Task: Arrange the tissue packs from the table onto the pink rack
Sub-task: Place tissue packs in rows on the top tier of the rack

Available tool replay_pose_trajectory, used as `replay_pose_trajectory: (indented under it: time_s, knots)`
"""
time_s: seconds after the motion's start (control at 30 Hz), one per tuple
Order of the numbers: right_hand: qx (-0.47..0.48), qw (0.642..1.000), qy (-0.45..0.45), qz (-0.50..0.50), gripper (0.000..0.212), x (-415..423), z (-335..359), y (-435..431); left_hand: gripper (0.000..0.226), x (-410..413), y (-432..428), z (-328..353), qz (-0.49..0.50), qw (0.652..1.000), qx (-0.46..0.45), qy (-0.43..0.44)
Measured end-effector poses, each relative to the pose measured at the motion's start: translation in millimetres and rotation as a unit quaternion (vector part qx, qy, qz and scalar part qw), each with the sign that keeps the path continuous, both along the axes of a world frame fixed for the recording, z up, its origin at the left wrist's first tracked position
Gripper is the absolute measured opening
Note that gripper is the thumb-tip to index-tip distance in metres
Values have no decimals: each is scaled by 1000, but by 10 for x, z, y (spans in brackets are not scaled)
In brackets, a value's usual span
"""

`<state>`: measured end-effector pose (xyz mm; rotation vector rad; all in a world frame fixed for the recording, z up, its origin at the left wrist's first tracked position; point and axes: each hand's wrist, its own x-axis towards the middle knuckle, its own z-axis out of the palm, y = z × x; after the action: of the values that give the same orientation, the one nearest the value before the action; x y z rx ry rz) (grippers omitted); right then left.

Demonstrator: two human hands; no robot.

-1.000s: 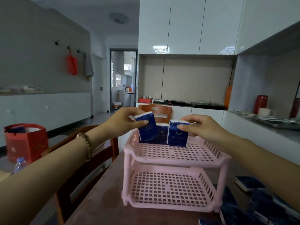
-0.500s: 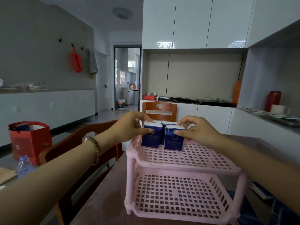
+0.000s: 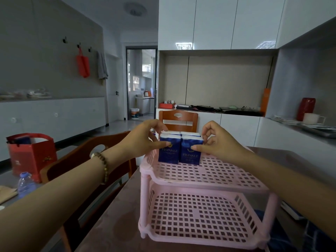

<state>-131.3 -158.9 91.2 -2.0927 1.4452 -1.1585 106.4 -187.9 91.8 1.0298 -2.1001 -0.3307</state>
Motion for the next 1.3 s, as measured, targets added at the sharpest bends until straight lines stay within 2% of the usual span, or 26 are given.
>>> replay_pose_trajectory:
  time_s: [0.23,0.37,0.53,0.73,0.83,0.9,0.97,1.13,1.3]
  knots:
    - [-3,1000,23,-7,44,-9,24,57,39,18,79,49,23,998,-37,-36]
    - [-16,994,98,-38,50,-17,69,159,42,41,163,87,74,993,-64,-70]
    - [-52,976,206,-40,58,-83,208,632,54,54,568,149,131,972,-92,-170]
    - [-10,958,287,29,65,-65,38,1528,69,-66,1501,-33,105,957,-95,-252]
    - [22,951,303,64,71,-44,-228,1948,65,-107,1928,-239,69,970,-77,-221]
    - [69,944,310,88,69,-68,-418,2170,59,-91,2169,-401,42,979,-68,-187]
    - [131,937,307,106,64,-121,-585,2341,59,-40,2335,-584,16,981,-27,-190]
    - [245,921,290,86,69,-236,-839,2554,66,98,2515,-992,-22,952,116,-282]
    - [276,900,328,82,71,-239,-890,2667,66,131,2581,-1183,-36,942,204,-266]
